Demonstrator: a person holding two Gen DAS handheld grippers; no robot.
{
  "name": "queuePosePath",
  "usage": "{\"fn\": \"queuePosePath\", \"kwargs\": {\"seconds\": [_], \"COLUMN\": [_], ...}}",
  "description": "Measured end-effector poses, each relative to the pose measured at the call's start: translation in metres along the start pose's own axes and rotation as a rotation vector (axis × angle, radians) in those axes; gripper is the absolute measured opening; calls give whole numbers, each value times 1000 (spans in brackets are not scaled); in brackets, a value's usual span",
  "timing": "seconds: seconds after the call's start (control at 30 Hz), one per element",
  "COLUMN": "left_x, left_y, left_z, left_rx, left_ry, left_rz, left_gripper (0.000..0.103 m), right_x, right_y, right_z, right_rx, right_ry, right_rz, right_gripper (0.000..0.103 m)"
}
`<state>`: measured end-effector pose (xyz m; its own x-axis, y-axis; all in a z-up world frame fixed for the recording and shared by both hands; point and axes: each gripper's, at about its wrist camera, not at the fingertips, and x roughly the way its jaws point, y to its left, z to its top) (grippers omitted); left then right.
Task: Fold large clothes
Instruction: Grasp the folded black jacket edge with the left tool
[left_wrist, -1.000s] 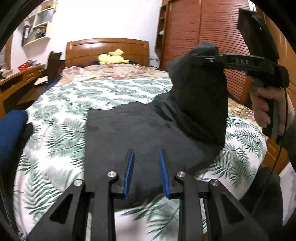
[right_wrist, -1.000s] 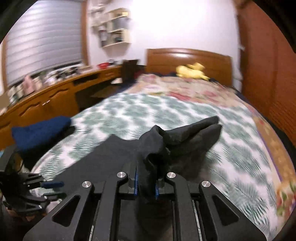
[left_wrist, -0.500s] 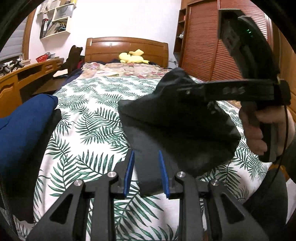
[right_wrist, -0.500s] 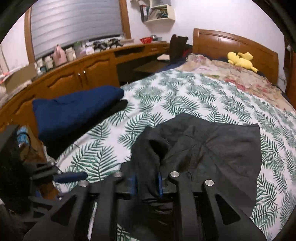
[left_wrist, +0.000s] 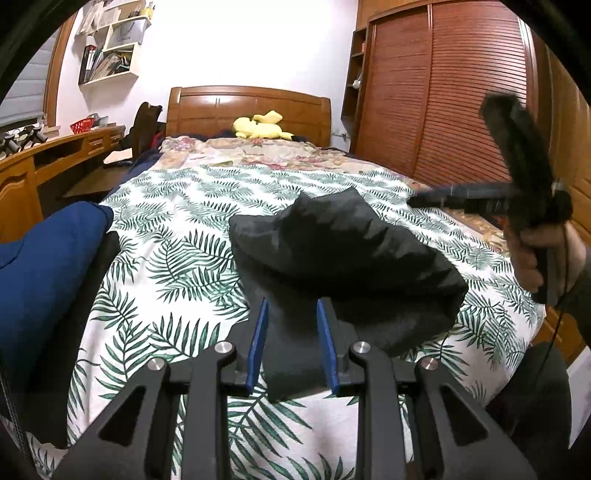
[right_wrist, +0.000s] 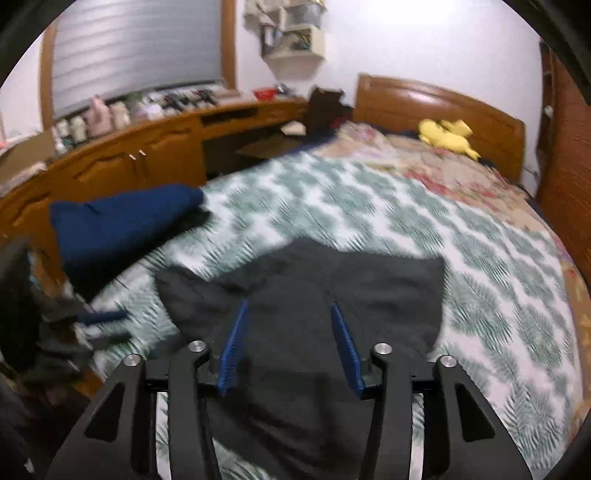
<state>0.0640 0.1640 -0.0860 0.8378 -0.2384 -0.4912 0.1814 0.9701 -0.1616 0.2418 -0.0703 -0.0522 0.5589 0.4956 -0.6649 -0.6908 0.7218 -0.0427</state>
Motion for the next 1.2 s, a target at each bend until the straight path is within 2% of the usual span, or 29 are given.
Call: {"fn": "queuePosePath", "kwargs": {"seconds": [0.1,0.23,0.3,0.4,0.77,0.97,1.07,1.1,1.17,1.2], "left_x": [-4,-6,-4,6,43,72,82,84,86,85], "left_y": [-2,-7,-9,-13,-20,-27,-33,-35,-36,-37], "left_z": [4,10,12,14,7,1,-1,-2,-3,-2], "left_rx": [-3,-7,-8,-6,0,14,40,49,64,68], "left_ry": [-22,-46,-46,-29,66,150,164,166,169,162], "left_rz": [-7,-19,-27,-26,-16,21,48,50,34,32], "left_gripper": [26,29,31,32,32,32,32,31,10,6], "right_x": [11,39,47,46,50,51,49,47,41,37], "right_y": [-15,-13,-5,4,6,4,-2,-4,-9,-13], "right_z": [-22,-58,-73,-80,-85,-84,-82,-80,-74,-71], "right_rx": [48,87,84,50,27,11,18,19,20,20], "right_ry": [70,192,218,196,183,167,155,149,123,100], "right_rz": [15,118,147,128,141,171,195,201,197,184], "right_gripper": [38,26,26,26,26,26,26,27,29,32]}}
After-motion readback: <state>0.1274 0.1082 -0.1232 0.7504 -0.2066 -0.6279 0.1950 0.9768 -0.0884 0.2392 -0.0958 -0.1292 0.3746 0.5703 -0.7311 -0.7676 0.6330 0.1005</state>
